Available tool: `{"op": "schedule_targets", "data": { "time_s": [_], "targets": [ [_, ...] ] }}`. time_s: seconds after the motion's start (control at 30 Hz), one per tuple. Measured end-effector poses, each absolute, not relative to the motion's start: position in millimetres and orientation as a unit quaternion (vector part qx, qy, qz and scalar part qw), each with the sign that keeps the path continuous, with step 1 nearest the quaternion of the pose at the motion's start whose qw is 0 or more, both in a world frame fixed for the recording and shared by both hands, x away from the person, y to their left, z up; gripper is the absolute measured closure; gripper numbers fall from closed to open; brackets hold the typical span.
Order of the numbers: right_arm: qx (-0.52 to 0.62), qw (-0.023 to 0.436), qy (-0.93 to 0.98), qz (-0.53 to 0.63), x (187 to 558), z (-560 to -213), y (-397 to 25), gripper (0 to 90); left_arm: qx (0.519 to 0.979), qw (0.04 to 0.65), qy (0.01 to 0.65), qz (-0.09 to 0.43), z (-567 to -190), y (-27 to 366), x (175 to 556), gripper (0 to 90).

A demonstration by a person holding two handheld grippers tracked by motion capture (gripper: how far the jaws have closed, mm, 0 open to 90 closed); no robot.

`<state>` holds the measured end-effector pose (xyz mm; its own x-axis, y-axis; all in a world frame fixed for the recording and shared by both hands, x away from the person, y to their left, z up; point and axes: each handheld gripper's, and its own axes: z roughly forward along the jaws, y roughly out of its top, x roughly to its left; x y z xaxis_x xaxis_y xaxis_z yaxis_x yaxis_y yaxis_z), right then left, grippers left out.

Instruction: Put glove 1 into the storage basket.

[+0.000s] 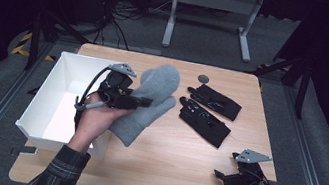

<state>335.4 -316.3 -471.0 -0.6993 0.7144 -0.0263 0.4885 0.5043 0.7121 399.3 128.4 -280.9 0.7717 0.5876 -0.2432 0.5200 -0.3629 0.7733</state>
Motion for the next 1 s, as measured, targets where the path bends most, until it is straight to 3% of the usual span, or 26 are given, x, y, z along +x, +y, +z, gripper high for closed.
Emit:
{"op": "schedule_targets", "data": {
  "time_s": [0.67,1.0],
  "targets": [
    [0.353,0.161,0.852,0.351,335.4,-471.0,-316.3,2.7,0.774,0.473,0.414,0.081,-252.8,218.2,400.9,71.4],
    [0.353,0.161,0.852,0.351,335.4,-471.0,-316.3,2.7,0.759,0.456,0.454,0.094,-269.1,251.5,397.4,71.4]
  ]
}}
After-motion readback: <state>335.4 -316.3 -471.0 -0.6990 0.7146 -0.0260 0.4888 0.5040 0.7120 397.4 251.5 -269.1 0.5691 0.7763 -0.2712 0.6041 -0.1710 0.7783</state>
